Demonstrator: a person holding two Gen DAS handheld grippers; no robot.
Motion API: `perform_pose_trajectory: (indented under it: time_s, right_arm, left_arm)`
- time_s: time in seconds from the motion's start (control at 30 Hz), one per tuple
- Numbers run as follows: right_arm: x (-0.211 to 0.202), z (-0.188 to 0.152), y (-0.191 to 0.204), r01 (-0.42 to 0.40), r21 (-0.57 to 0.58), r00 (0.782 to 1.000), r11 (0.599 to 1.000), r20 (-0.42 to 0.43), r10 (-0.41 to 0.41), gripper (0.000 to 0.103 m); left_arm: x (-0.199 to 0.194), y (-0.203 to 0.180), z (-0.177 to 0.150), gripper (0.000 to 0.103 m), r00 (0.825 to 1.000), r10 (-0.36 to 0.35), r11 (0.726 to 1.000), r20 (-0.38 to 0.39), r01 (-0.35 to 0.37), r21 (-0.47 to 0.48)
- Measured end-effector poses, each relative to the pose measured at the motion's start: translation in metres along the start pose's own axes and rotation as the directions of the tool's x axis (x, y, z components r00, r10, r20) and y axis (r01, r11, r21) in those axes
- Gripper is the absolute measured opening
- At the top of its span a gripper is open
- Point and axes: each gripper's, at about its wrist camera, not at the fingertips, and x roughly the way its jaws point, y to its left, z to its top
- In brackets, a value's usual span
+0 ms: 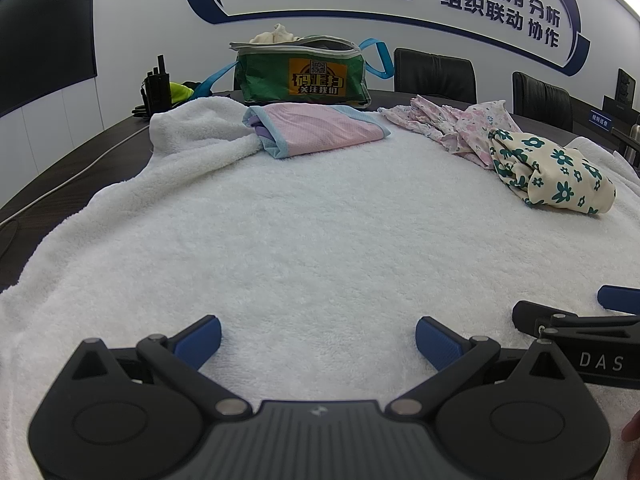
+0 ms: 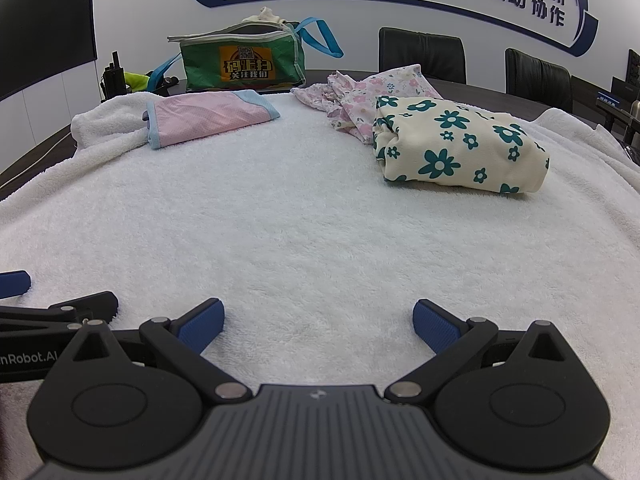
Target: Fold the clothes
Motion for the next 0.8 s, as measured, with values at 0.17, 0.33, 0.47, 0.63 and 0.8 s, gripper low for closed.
perform_pose_trajectory:
  time_s: [0.17,0.33,0.47,0.63,0.8]
  right_arm:
    - [-0.001,0.000,0.000,0.003,0.001,1.000,1.000,-0.001,-0.003,0.102]
    - [0.000,0.000,0.000,0.002,0.001,1.000,1.000,-0.002,-0.002,0.102]
    - [-0.005,0.020,-0.012,-0.056,0.007,0.998,0.998,-0.010,0.056,0.102]
    - [-0.025,0.088,-0.055,-0.210,0.019,0.965,0.978,0.163,0.204,0.102]
    - [-0.012,0.172,-0.094,-0.294,0.029,0.935,0.955,0.214,0.282,0.102]
  left_arm:
    - [-0.002,-0.002,0.000,0.103,1.000,0.001,1.000,-0.001,-0.001,0.000]
    - [0.000,-0.001,0.001,0.103,1.000,0.003,1.000,-0.003,-0.003,0.002]
    - [-0.016,0.019,0.020,0.102,0.991,-0.132,0.989,-0.013,0.131,-0.067]
    - [-0.036,0.048,0.077,0.103,0.954,-0.288,0.932,0.086,0.299,-0.206]
    - [0.024,0.027,0.183,0.103,0.943,-0.312,0.920,0.111,0.330,-0.212]
